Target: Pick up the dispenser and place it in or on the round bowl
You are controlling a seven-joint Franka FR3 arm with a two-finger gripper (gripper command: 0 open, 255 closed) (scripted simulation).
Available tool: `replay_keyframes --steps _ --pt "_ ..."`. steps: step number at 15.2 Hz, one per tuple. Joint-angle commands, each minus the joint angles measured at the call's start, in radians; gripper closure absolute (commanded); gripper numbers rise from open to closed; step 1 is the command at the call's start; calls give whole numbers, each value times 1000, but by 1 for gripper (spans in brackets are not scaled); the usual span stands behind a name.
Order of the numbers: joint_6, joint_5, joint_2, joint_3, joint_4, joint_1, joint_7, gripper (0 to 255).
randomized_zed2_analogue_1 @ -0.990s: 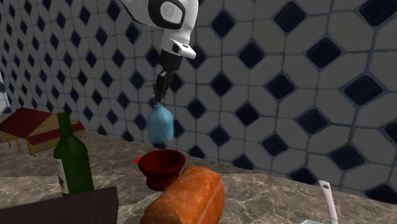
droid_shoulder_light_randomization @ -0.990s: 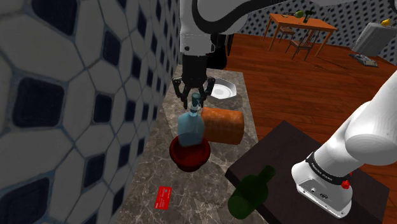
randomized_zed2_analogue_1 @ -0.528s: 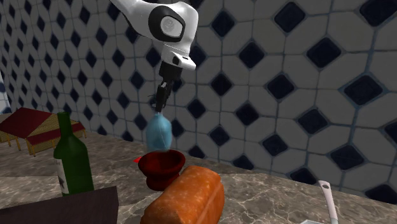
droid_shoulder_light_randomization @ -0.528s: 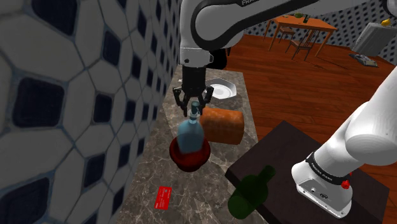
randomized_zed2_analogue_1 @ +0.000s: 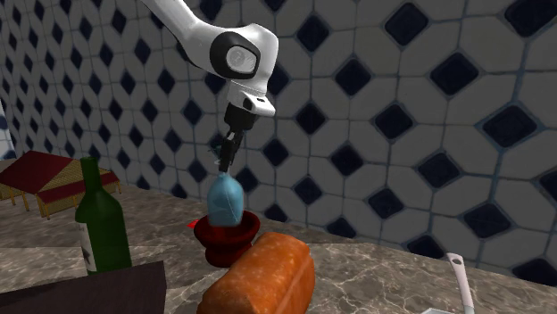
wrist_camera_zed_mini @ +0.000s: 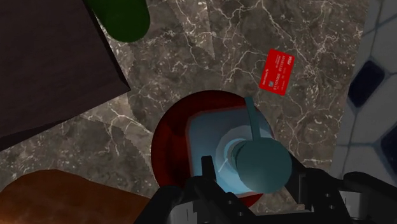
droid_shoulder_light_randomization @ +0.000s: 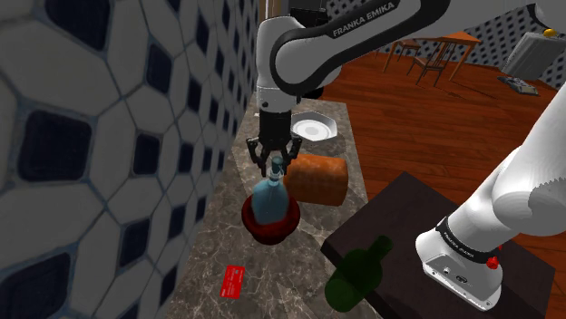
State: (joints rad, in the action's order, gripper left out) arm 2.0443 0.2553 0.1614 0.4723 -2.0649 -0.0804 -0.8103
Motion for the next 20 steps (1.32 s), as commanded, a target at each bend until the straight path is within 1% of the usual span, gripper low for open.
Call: replay_keyframes --steps 1,7,8,13,17,20 --pt "7 0 2 0 -4 -1 0 255" --pt "7 0 2 0 -4 -1 0 255" --pt "7 0 2 0 -4 -1 0 0" --pt "7 0 2 0 -4 -1 0 0" --pt "-118 -1 -33 -11 85 19 2 0" --pt "-118 -1 -33 -11 85 19 2 0"
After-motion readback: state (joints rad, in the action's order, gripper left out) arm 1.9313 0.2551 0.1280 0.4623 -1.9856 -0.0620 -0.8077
